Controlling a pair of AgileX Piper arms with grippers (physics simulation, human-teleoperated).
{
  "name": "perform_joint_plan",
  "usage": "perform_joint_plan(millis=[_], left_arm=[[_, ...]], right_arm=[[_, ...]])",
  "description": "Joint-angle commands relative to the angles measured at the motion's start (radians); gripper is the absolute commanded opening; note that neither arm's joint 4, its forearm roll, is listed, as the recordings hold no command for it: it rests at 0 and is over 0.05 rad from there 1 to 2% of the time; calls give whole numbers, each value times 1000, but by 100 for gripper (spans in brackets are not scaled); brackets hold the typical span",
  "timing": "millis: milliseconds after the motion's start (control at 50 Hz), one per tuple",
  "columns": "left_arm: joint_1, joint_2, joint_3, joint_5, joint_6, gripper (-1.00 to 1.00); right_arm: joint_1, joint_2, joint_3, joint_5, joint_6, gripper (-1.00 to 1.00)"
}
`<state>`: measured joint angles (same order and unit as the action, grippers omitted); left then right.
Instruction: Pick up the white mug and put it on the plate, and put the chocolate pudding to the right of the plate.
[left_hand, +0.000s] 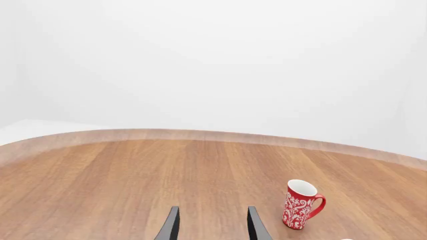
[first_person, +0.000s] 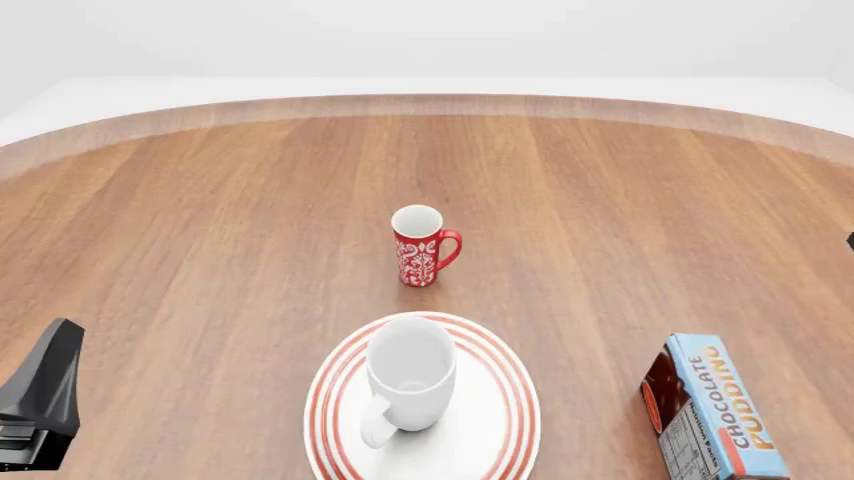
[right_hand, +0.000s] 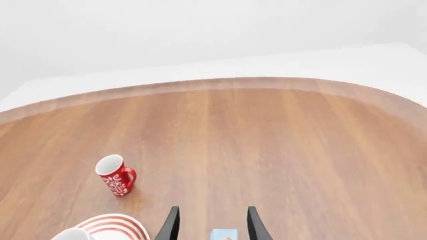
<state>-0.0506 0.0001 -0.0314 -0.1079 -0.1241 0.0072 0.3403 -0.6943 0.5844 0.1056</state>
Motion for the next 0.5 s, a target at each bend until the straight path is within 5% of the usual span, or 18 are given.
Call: perform_joint_plan(millis=[20,140,500], left_arm=[[-2,0,1,0,2,100],[0,0,1,0,5,100],[1,0,3,0,20,100]], right_arm=[[-43,-93,-36,-2,-52,100],[-44,-176,-72,-6,-125,100],[-59,-316,-40,-42,-185,100]])
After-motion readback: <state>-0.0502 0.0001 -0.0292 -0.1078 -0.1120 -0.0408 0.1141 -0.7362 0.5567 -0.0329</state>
